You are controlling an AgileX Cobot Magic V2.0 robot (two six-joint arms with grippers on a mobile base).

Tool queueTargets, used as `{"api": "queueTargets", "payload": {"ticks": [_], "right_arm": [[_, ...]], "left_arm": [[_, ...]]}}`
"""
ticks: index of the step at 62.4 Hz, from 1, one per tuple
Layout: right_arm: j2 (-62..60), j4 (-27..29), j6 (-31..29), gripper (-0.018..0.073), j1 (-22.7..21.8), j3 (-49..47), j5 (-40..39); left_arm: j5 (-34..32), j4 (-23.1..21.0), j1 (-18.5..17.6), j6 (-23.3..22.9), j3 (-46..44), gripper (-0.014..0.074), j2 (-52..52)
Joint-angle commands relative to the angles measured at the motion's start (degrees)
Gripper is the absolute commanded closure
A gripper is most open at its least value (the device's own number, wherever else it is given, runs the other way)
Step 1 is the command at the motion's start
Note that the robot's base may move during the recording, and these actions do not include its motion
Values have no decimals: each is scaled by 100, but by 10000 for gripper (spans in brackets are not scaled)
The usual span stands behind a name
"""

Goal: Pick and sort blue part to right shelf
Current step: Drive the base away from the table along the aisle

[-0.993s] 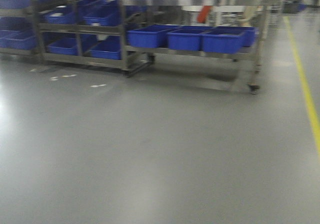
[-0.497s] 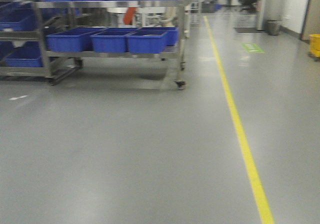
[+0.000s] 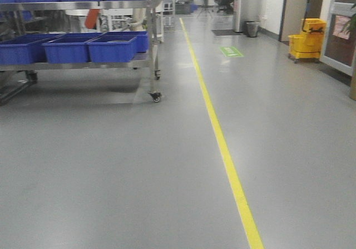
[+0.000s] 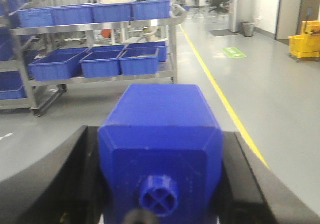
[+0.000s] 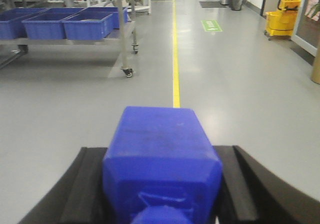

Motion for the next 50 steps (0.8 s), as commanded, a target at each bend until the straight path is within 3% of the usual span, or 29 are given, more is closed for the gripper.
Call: {"api": "queueTargets", "payload": {"ticks": [1, 50], "right_arm": [[36, -70, -40, 120, -20, -179, -590], [36, -70, -40, 120, -20, -179, -590]], "left_arm": [[-506, 7, 9, 2, -171, 317, 40], [-506, 7, 9, 2, -171, 317, 40]]}}
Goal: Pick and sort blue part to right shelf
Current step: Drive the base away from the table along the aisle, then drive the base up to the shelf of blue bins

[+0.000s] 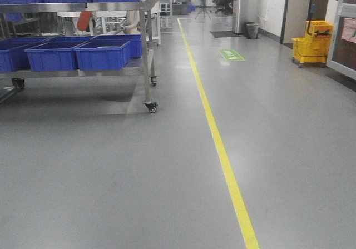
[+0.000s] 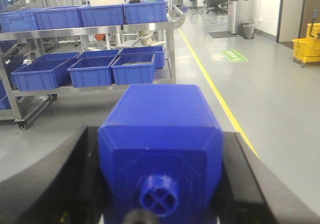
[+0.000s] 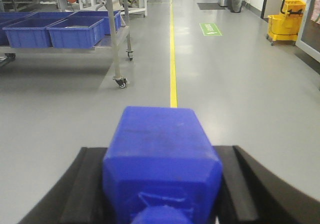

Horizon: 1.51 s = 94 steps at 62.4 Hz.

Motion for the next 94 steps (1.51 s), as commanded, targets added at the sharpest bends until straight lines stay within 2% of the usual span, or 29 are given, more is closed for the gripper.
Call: {"api": "queueTargets", "payload": {"ticks": [1, 94], "right_arm": [[36, -70, -40, 120, -20, -179, -590], [36, -70, -40, 120, -20, -179, -590]], "left_arm": [[-506, 7, 9, -1, -171, 317, 40], [-506, 7, 21, -1, -171, 317, 40]]}}
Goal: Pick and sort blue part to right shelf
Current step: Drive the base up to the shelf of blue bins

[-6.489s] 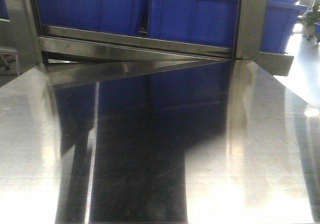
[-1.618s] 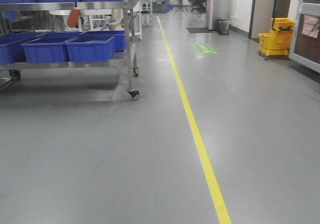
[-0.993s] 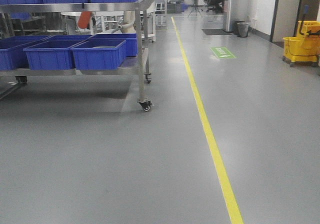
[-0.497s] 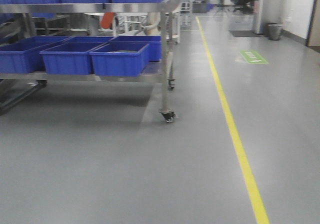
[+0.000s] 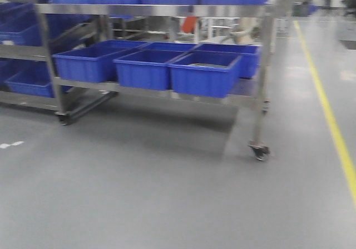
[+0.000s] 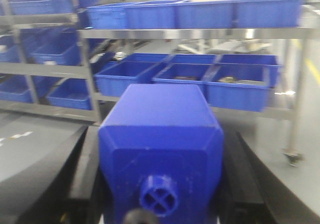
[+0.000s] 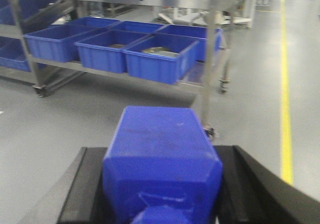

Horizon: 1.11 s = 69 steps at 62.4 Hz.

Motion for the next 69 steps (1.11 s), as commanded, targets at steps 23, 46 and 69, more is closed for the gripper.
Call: {"api": "queueTargets", "payload": {"ticks": [23, 46, 69], "right_arm": [[36, -61, -40, 120, -20, -179, -575], [36, -61, -40, 120, -20, -179, -557], [36, -61, -40, 120, -20, -179, -557]], "left_arm": [[-510, 7, 21, -1, -171, 317, 40], [-510, 7, 21, -1, -171, 317, 40], [-510, 7, 21, -1, -171, 317, 40]]}}
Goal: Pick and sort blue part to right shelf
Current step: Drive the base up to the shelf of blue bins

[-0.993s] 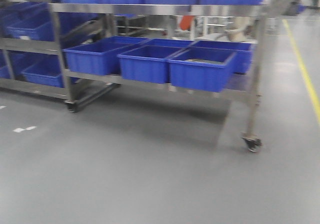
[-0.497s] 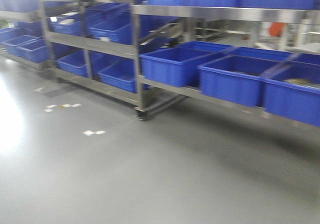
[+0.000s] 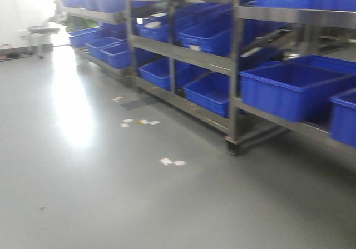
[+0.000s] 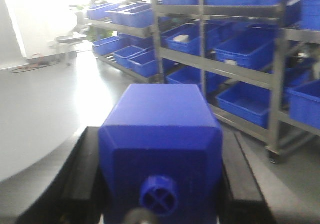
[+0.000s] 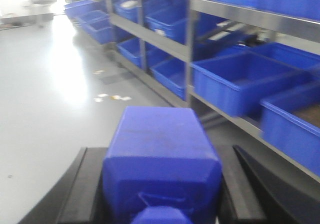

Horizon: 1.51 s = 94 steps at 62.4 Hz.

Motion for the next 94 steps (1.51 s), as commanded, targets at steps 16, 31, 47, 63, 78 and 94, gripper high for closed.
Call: {"api": "queueTargets", "payload": {"ticks": [16, 31, 47, 63, 78, 94], "right_arm": [[36, -61, -40, 120, -20, -179, -557], [36, -61, -40, 120, -20, -179, -557], [36, -61, -40, 120, -20, -179, -552], [36, -61, -40, 120, -20, -179, -552], [36, -61, -40, 120, -20, -179, -552], [36, -61, -40, 120, -20, -179, -552]], "left_arm": [[-510, 7, 12, -1, -171, 317, 40], [-510, 7, 12, -1, -171, 317, 40], [-510, 7, 12, -1, -171, 317, 40], [-510, 7, 12, -1, -171, 317, 40], [-510, 7, 12, -1, -171, 317, 40], [-510, 7, 12, -1, -171, 317, 40]]}}
